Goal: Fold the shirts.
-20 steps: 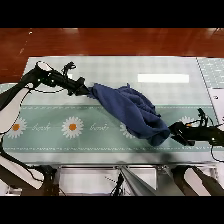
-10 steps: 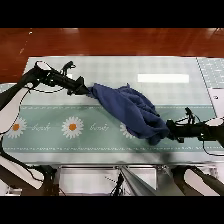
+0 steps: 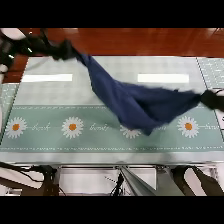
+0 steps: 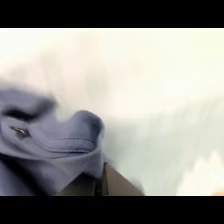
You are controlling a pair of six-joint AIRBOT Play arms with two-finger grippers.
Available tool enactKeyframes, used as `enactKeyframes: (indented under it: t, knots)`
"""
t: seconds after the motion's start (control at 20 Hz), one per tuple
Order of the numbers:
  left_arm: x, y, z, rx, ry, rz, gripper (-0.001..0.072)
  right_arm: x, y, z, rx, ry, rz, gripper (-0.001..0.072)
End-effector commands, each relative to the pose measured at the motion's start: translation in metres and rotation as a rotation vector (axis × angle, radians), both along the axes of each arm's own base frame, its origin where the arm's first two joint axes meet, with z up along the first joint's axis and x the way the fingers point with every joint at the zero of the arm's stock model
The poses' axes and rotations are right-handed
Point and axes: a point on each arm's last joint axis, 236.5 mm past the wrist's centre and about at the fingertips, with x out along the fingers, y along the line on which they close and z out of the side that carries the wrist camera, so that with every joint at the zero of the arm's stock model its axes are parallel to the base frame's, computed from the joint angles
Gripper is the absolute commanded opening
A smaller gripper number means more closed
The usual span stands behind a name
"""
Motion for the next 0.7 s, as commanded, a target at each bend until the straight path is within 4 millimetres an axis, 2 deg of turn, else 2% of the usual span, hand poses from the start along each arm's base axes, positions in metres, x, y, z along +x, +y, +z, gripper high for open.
enactKeyframes:
  t: [0.0,0.1,0.2,0.25,0.35,0.4,0.5,0.55,0.65]
  knots:
    - [-0.016,0.006,0.148,-0.019,-0.355,0.054,0.0018,0.017,-0.008,0.128,-0.117,-0.305,-0.027,0.0021]
    - [-0.049,0.009,0.222,-0.037,-0.530,0.084,0.0018,0.018,0.001,0.190,-0.121,-0.454,-0.019,0.0021]
    - [-0.091,0.016,0.288,-0.061,-0.701,0.130,0.0018,0.012,0.016,0.247,-0.115,-0.588,0.003,0.0021]
    - [-0.116,0.019,0.318,-0.060,-0.795,0.143,0.0018,0.006,0.023,0.271,-0.124,-0.642,0.016,0.0021]
    - [-0.167,0.024,0.362,-0.041,-0.941,0.164,0.0018,-0.008,0.033,0.309,-0.167,-0.711,0.033,0.0021]
    - [-0.190,0.030,0.375,-0.002,-0.995,0.184,0.0018,-0.017,0.038,0.324,-0.193,-0.735,0.043,0.0021]
    - [-0.228,0.043,0.388,0.086,-1.057,0.224,0.0017,-0.035,0.045,0.344,-0.231,-0.741,0.042,0.0021]
    - [-0.242,0.052,0.387,0.133,-1.053,0.256,0.0017,-0.044,0.048,0.346,-0.250,-0.718,0.041,0.0021]
    - [-0.257,0.074,0.367,0.238,-0.959,0.329,0.0017,-0.062,0.044,0.333,-0.309,-0.614,0.029,0.0021]
